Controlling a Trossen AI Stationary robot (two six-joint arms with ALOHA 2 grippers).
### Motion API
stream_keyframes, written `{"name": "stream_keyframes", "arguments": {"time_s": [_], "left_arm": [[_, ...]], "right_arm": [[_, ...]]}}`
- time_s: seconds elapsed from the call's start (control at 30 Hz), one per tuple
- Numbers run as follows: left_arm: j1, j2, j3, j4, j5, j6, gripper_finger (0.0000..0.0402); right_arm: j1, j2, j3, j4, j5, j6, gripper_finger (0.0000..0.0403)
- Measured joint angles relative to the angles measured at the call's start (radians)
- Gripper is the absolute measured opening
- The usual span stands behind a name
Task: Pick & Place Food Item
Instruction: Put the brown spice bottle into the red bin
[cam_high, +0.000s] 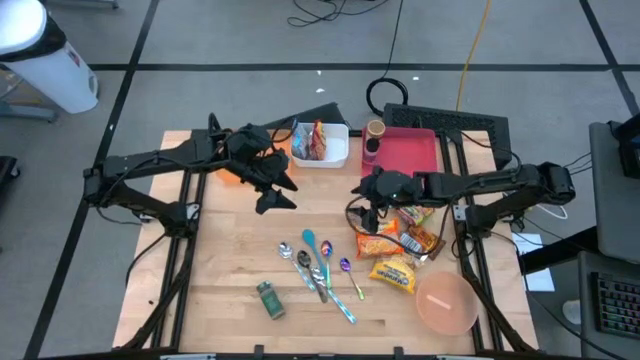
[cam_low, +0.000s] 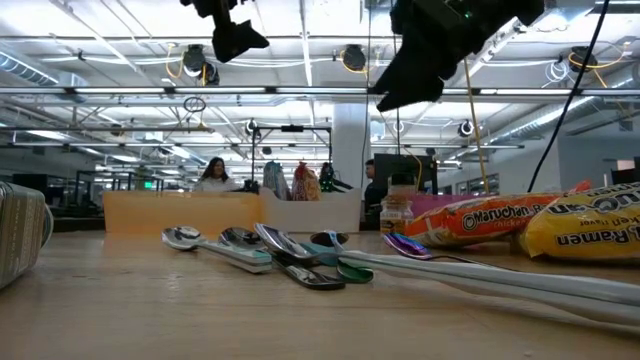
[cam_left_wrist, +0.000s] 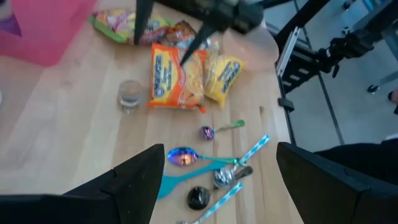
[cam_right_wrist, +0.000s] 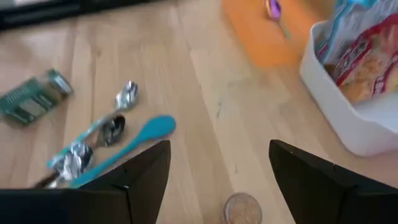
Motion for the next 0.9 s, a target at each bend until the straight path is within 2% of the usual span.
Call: {"name": "stream_keyframes", "arguments": {"time_s": [0.43,0.9], "left_arm": [[0.030,0.000,0.000,0.047,-0.003,-0.018,0.0319],[0.030,0.000,0.000,0.048,-0.004,-0.021,0.0319]], "right_arm": [[-0.008,0.201,0.000,-0.022,-0.007,-0.024,0.0265],[-0.048,0.330,0.000,-0.053,-0.003,-0.017,0.0265]]}}
